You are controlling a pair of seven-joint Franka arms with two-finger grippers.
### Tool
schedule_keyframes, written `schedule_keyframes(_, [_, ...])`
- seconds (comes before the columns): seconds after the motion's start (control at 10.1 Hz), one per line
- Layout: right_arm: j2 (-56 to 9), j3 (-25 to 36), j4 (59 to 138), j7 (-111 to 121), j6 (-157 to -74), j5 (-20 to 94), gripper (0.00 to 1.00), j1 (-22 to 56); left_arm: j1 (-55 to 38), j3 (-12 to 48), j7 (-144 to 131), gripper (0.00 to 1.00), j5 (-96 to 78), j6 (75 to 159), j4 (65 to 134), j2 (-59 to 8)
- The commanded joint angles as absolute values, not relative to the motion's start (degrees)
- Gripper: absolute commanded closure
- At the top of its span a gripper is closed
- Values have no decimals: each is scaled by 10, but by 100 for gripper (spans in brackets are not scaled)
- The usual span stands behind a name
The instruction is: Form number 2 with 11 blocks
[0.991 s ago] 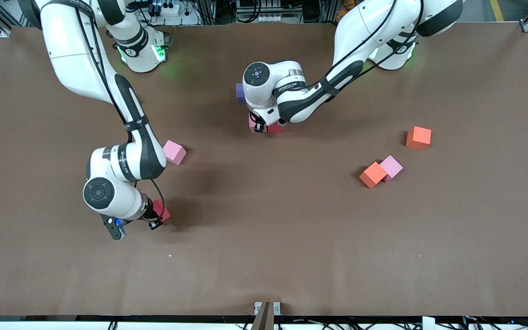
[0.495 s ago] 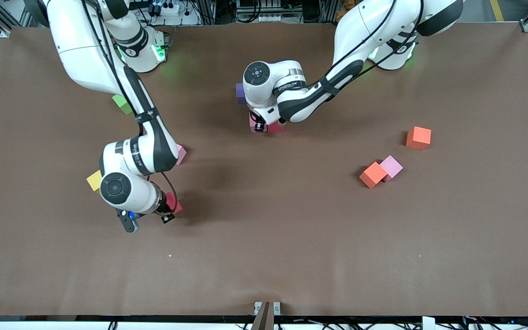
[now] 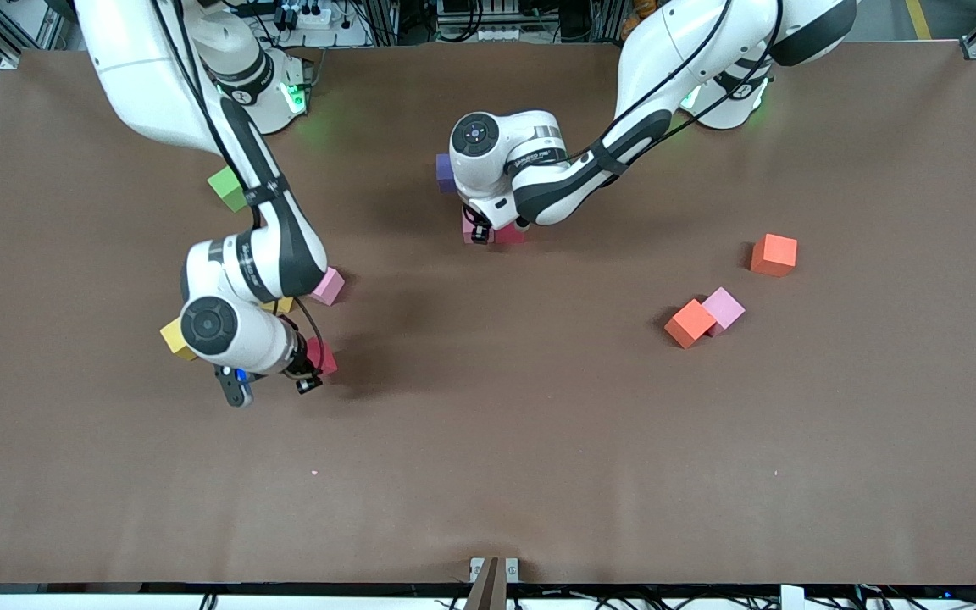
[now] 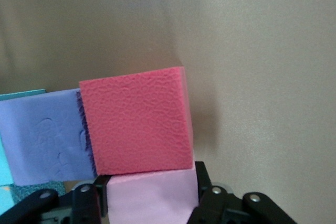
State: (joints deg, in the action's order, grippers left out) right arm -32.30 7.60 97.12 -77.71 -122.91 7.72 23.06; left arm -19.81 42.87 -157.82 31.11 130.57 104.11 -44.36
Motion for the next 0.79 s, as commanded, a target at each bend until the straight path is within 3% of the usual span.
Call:
schedule_keyframes(0.0, [-270, 73, 1032, -835, -1243, 83, 89, 252, -211, 425, -1666, 0, 338, 1312, 1058, -436])
schedule_keyframes(0.69, [-224, 74, 1100, -868, -1291, 82, 89, 300, -209, 425, -1664, 0, 337, 1311, 1045, -432])
